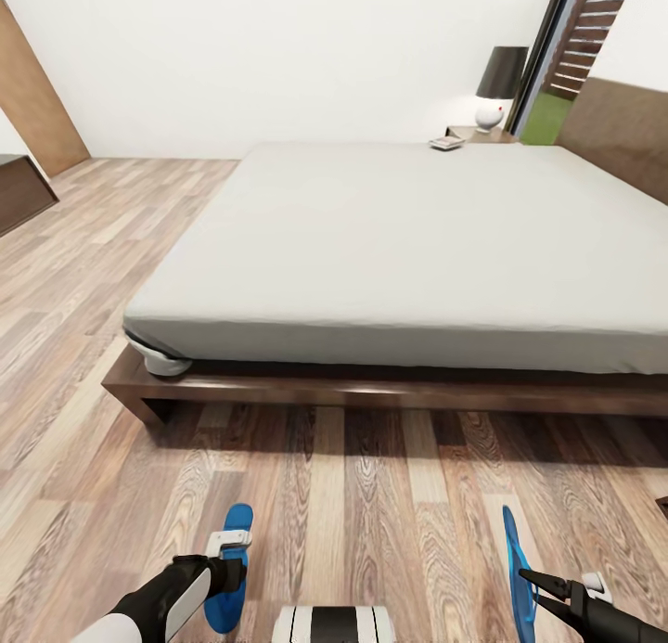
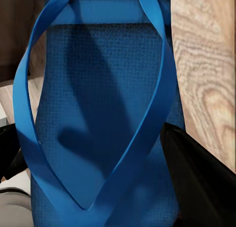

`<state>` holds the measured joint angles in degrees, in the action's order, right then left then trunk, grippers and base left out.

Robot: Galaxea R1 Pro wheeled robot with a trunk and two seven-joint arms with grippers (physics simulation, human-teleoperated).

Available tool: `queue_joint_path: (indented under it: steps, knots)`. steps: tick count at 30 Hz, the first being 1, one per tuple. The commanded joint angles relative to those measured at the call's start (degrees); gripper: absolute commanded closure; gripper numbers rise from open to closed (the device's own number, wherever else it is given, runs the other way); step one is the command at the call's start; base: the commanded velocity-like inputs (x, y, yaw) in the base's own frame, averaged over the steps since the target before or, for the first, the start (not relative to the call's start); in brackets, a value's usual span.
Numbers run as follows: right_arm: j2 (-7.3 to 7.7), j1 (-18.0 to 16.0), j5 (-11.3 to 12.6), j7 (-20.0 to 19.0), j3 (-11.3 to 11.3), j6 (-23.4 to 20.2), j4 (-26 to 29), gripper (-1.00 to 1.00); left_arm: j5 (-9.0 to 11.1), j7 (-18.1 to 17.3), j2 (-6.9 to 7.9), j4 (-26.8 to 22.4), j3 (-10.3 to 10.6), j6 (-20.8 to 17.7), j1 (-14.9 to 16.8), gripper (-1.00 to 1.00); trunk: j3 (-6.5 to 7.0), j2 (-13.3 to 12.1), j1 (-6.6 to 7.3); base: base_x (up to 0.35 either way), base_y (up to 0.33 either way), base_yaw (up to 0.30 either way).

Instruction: In the bedroom, move the book from the bed onto either nightstand, and place the two sandals side by side next to the bed.

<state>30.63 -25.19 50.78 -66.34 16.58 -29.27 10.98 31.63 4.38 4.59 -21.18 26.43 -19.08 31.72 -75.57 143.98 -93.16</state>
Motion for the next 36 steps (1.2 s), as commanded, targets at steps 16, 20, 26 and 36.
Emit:
queue_joint_path:
  steps: [16, 20, 26, 36]
  knots:
    - [0.04, -0.04, 0.64, -0.02, 0.38, -0.53, 0.10, 1.00, 0.54, 0.54, -0.01, -0.18, 0.49, -0.26, 0.01, 1.00, -3.59, 0.23, -0.40, 0.000, 0.000, 0.000]
    - [0.04, -0.04, 0.64, -0.02, 0.38, -0.53, 0.10, 1.00, 0.54, 0.54, -0.02, -0.18, 0.49, -0.26, 0.01, 1.00, -4.48, 0.29, -0.50, 0.000, 0.000, 0.000]
    - [0.04, -0.04, 0.64, -0.02, 0.38, -0.53, 0.10, 1.00, 0.54, 0.54, -0.02, -0.18, 0.50, -0.26, 0.01, 1.00, -5.81, 0.37, -0.66, 0.000, 0.000, 0.000]
    - [0.04, -0.04, 0.64, -0.02, 0.38, -0.52, 0.10, 1.00, 0.54, 0.49, 0.00, -0.20, 0.52, -0.17, 0.01, 1.00, -6.25, 0.39, -0.71, 0.005, 0.000, 0.000]
